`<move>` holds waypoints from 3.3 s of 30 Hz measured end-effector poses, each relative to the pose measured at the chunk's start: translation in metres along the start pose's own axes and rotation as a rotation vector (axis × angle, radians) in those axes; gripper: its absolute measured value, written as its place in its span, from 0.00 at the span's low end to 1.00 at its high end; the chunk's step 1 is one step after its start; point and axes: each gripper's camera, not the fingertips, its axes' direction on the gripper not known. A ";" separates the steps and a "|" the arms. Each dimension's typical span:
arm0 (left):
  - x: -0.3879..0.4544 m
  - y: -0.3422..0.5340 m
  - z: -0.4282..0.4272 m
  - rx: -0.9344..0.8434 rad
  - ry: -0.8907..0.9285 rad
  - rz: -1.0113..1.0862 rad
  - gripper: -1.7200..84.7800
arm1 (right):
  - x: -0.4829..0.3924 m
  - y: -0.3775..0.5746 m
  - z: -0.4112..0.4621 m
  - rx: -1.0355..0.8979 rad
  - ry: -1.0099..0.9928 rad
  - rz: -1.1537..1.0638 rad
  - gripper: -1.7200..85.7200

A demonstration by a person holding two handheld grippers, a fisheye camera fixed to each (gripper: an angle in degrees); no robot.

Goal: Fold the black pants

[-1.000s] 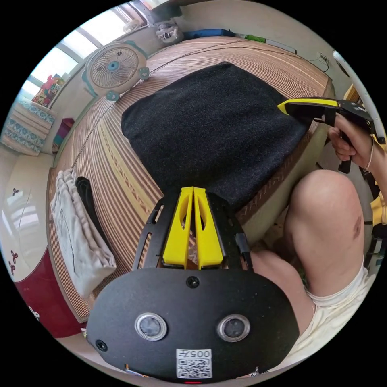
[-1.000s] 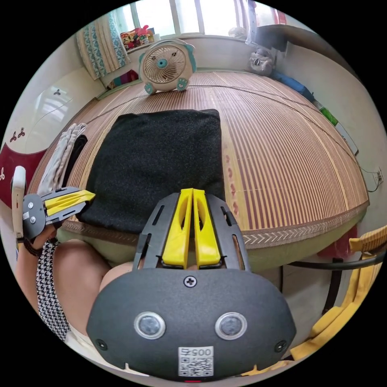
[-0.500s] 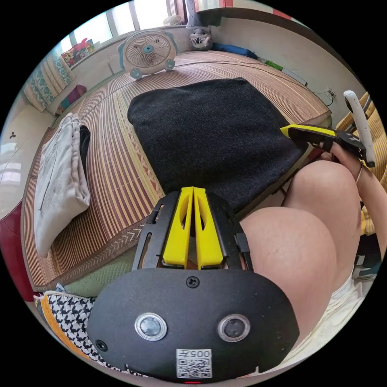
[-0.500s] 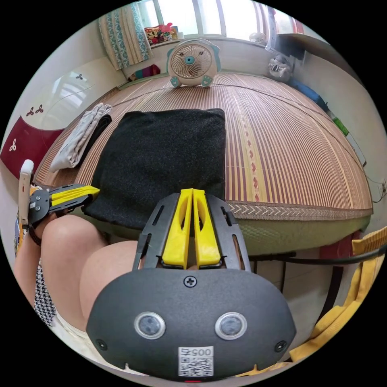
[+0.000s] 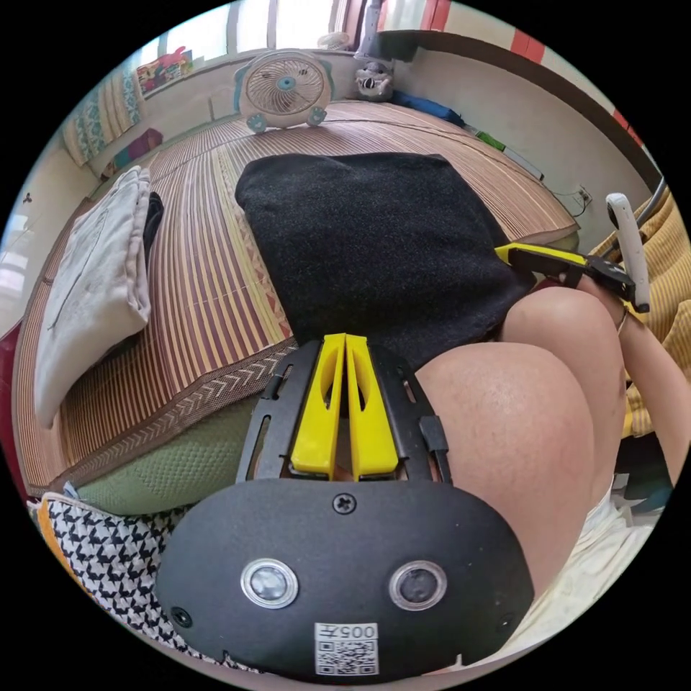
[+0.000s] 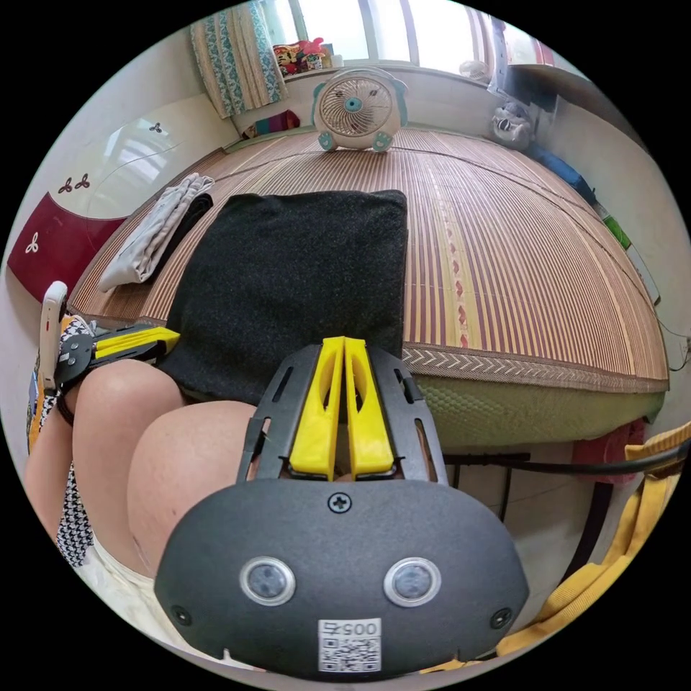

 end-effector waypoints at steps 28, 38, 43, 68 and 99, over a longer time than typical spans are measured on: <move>-0.052 0.011 -0.005 0.070 0.193 -0.109 0.02 | 0.040 0.006 -0.014 0.053 -0.159 0.098 0.01; -0.009 0.000 0.006 0.040 0.048 -0.048 0.02 | 0.021 -0.002 -0.006 0.042 -0.102 0.063 0.01; 0.017 -0.011 0.016 -0.003 -0.029 0.013 0.02 | -0.003 -0.013 0.001 0.009 -0.011 -0.004 0.01; 0.115 -0.072 0.074 0.042 -0.278 0.065 0.01 | -0.013 -0.111 0.026 -0.063 0.085 0.021 0.01; 0.297 -0.127 0.012 0.058 0.042 0.318 0.14 | -0.001 0.205 -0.154 0.037 -0.015 0.167 0.01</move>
